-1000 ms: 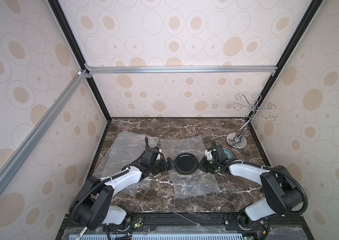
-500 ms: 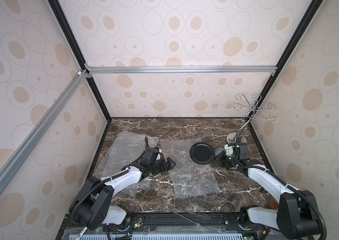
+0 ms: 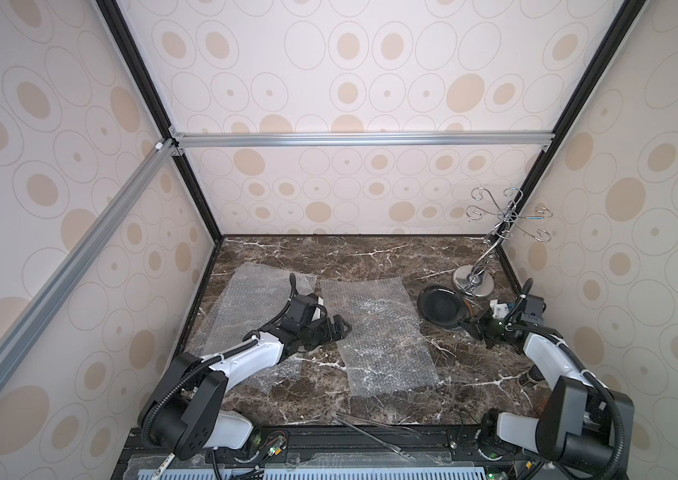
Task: Unpack dinner plates from bubble wrap
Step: Place the plate on the plate, then adjust the bubble wrap at the center of the board.
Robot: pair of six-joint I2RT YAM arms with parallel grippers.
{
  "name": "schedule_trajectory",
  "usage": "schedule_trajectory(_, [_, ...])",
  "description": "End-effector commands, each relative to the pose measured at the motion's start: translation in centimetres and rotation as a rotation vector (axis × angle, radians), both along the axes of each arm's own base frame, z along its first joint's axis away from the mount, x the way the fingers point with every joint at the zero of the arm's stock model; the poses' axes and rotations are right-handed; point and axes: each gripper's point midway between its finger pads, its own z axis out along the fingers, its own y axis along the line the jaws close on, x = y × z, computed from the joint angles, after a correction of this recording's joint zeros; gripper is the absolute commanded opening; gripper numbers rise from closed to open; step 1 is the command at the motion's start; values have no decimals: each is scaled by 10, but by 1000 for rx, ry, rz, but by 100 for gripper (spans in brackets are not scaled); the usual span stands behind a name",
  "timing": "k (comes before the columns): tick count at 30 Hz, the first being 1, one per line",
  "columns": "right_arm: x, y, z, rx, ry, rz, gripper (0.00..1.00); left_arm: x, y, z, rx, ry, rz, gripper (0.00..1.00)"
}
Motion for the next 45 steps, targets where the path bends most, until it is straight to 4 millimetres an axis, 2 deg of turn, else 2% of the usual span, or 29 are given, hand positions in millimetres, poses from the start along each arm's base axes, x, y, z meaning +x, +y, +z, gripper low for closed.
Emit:
schedule_trajectory(1, [10,-7,11,8,-42,21,7,5,5,1,21,-16,7,100])
schedule_trajectory(8, [19,-17,5,9,-25,8,7,10,17,-12,124,-17,19,99])
schedule_trajectory(12, [19,-19,0,3,-17,8,7,13,21,-19,168,-13,21,94])
schedule_trajectory(17, [19,-21,-6,-12,-3,7,7,18,18,-22,173,-13,10,78])
schedule_trajectory(22, [20,-23,-8,-22,5,5,7,22,15,-20,160,-29,13,48])
schedule_trajectory(25, [21,-25,-8,-29,7,5,7,25,16,-21,177,-31,12,36])
schedule_trajectory(30, [20,-24,-11,-26,13,5,7,25,16,-27,185,-22,7,35])
schedule_trajectory(33, [17,-23,-14,-27,17,8,7,27,15,-28,185,-23,6,26])
schedule_trajectory(35, [16,-23,-16,-30,20,10,7,28,17,-27,200,-26,5,12])
schedule_trajectory(42, [19,-25,-17,-31,22,9,7,35,32,-13,270,-54,28,6])
schedule_trajectory(45, [21,-27,-17,-35,24,7,7,38,42,-8,281,-63,48,0])
